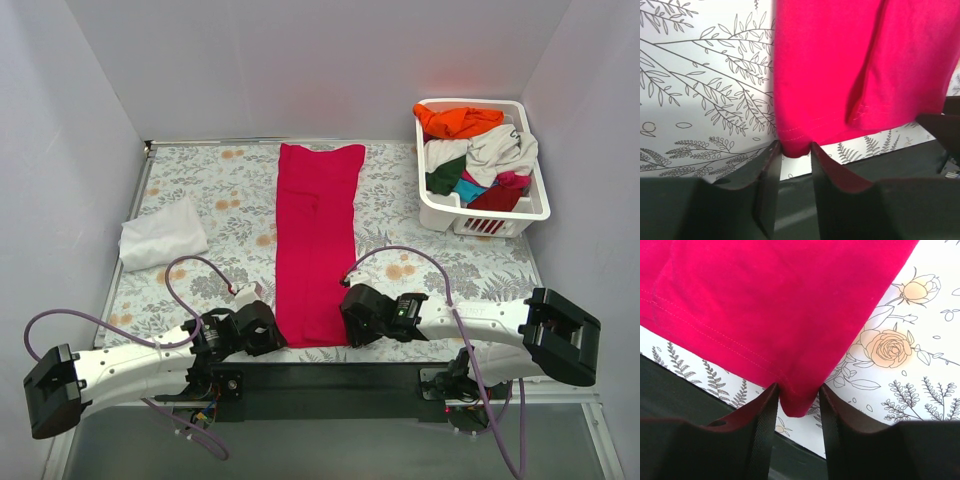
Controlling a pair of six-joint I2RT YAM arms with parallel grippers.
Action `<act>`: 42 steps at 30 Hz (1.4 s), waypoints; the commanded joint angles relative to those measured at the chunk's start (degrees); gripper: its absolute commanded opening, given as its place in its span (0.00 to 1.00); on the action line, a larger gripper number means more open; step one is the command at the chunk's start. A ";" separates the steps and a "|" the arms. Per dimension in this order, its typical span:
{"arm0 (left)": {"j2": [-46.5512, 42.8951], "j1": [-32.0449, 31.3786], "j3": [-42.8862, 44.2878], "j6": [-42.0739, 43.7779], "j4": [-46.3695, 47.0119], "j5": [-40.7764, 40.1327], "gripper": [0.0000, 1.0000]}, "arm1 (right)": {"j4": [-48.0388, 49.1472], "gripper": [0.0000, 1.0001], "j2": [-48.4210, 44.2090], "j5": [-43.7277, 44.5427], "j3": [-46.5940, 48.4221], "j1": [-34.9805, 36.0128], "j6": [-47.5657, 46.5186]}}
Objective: Fold and stack the t-shirts
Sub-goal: Fold the tshirt
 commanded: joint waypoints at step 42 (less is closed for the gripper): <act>3.18 -13.81 4.86 1.49 -4.96 15.21 0.00 | -20.22 0.01 -7.55 -24.91 2.60 1.67 -12.50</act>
